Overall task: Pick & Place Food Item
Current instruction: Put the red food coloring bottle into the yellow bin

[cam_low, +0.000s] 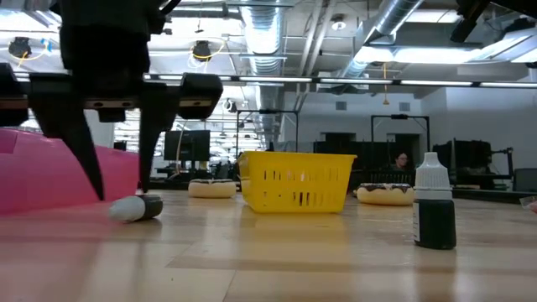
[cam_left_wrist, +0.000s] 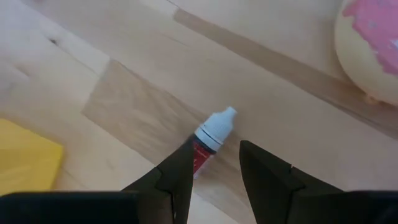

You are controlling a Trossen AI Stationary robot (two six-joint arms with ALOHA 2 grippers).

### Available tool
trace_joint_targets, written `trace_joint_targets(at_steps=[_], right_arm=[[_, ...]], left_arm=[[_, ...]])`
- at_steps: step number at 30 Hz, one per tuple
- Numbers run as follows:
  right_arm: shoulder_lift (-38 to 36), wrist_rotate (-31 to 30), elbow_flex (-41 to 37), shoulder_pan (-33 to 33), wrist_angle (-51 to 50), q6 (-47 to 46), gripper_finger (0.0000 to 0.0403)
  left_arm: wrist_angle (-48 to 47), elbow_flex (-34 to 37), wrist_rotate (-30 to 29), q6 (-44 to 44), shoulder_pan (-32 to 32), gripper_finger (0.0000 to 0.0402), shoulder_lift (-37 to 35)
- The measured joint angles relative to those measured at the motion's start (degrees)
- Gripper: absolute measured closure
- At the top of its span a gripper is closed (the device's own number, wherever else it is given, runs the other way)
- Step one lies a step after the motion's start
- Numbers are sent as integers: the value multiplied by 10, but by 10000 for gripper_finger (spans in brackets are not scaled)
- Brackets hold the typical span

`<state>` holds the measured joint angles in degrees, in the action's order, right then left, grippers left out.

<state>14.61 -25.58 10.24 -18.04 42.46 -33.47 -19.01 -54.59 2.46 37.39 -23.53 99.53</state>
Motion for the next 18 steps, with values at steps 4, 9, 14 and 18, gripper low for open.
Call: trace_joint_targets(at_steps=[4, 9, 14, 18], right_arm=[[0, 0, 0, 0, 0, 0, 200], [0, 0, 0, 0, 0, 0, 200], [0, 0, 0, 0, 0, 0, 200], [0, 0, 0, 0, 0, 0, 200]], left_arm=[[20, 0, -8, 1, 0, 277, 0], [34, 0, -7, 26, 0, 277, 0], [42, 0, 6, 40, 9, 277, 3], [40, 0, 5, 43, 12, 277, 10]])
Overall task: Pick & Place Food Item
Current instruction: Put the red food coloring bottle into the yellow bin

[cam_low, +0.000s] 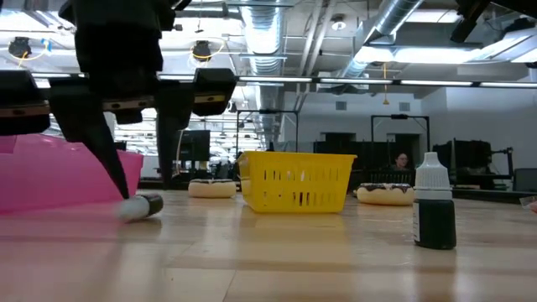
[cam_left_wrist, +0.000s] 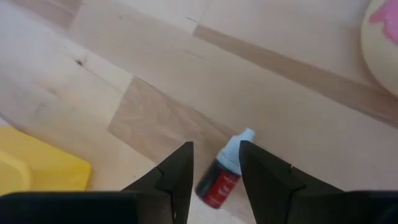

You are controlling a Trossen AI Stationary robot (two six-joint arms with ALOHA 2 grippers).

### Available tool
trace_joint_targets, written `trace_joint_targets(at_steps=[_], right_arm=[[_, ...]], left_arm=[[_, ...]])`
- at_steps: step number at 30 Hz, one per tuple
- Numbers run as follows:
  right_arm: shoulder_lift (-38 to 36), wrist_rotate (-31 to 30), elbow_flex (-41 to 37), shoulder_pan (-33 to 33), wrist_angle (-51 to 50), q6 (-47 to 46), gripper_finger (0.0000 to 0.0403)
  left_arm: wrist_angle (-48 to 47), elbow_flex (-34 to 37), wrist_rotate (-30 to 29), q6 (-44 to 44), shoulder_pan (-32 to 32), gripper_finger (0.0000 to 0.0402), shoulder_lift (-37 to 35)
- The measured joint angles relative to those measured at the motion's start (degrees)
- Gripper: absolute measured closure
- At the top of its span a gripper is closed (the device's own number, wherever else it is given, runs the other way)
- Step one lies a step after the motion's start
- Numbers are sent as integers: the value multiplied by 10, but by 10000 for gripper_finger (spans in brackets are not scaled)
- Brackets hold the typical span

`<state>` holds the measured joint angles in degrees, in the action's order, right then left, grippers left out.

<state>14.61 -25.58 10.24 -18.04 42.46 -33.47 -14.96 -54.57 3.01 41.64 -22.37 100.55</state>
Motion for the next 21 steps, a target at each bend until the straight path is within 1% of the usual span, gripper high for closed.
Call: trace_joint_targets(at_steps=[7, 9, 15, 18, 21], right_arm=[[0, 0, 0, 0, 0, -2, 200], [0, 0, 0, 0, 0, -4, 200], [1, 0, 0, 0, 0, -11, 200], [1, 0, 0, 0, -1, -11, 200], [1, 0, 0, 0, -2, -11, 200]], left_arm=[[-3, 3, 0, 1, -1, 277, 17], [10, 3, 2, 0, 0, 277, 25], [10, 3, -5, -18, 1, 278, 25], [8, 3, -6, -42, 4, 284, 25], [7, 3, -6, -45, 9, 295, 25]])
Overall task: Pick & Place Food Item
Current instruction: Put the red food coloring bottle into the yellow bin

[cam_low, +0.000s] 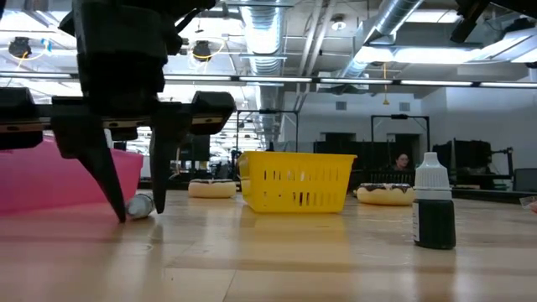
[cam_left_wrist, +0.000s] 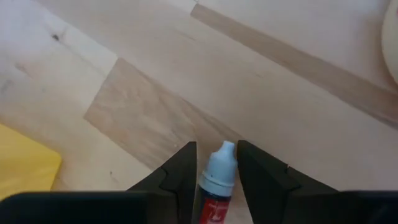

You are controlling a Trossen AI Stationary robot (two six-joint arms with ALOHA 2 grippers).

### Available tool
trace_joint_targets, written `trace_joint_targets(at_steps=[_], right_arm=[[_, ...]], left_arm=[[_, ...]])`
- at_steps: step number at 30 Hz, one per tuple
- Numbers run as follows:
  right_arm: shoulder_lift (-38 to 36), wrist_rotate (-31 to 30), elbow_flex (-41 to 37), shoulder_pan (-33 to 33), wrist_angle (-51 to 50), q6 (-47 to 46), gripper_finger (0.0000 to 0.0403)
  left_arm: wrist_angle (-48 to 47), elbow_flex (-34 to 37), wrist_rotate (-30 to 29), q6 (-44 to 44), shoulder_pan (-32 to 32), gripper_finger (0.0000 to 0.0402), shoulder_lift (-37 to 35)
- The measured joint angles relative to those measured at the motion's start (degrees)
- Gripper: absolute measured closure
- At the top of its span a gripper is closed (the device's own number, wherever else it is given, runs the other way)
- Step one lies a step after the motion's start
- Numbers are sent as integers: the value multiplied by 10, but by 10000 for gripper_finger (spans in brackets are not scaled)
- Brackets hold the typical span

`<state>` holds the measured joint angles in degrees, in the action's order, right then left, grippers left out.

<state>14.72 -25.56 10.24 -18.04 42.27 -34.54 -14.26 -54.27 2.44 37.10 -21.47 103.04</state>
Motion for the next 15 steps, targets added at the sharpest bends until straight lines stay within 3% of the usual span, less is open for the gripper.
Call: trace_joint_targets(at_steps=[15], right_arm=[[0, 0, 0, 0, 0, -11, 200]], left_arm=[[6, 0, -5, -1, 23, 339, 0]])
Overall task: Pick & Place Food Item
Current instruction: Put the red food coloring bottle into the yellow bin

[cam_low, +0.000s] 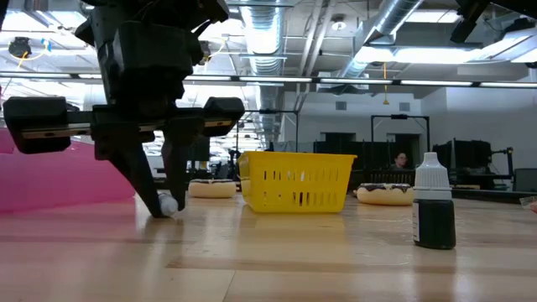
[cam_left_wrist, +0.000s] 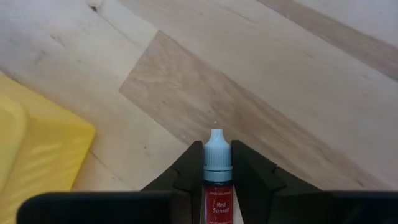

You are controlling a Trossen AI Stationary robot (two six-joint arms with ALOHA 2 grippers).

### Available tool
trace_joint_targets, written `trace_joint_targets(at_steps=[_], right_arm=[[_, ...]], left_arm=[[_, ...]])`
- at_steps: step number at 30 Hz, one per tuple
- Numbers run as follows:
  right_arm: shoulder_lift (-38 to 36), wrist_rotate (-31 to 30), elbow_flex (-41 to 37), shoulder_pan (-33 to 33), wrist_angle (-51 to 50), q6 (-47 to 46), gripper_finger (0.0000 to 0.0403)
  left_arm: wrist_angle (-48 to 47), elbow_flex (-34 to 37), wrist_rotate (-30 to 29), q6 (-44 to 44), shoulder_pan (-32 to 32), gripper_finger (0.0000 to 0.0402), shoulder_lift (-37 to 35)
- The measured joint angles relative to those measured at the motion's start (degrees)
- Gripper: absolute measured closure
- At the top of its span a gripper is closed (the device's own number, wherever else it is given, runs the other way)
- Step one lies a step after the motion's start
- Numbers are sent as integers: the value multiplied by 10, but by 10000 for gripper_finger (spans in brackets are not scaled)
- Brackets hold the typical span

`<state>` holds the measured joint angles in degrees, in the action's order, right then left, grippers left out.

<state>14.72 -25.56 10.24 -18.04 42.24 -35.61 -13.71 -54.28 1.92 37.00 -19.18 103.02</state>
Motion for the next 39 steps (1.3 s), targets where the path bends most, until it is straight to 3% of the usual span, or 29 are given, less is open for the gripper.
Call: trace_joint_targets(at_steps=[6, 11, 16, 29, 39], right_arm=[[0, 0, 0, 0, 0, 0, 200], [4, 0, 0, 0, 0, -4, 200], [16, 0, 0, 0, 2, -4, 200], [62, -3, 26, -3, 20, -4, 200], [79, 0, 63, -13, -14, 16, 200]], left_arm=[[-5, -8, -9, -36, 0, 341, -40], [8, -10, -49, -90, -4, 341, -127], [94, -11, -91, -157, 17, 341, -183], [125, -103, -80, -265, 138, 341, 8], [121, -103, -76, -270, 178, 316, 28]])
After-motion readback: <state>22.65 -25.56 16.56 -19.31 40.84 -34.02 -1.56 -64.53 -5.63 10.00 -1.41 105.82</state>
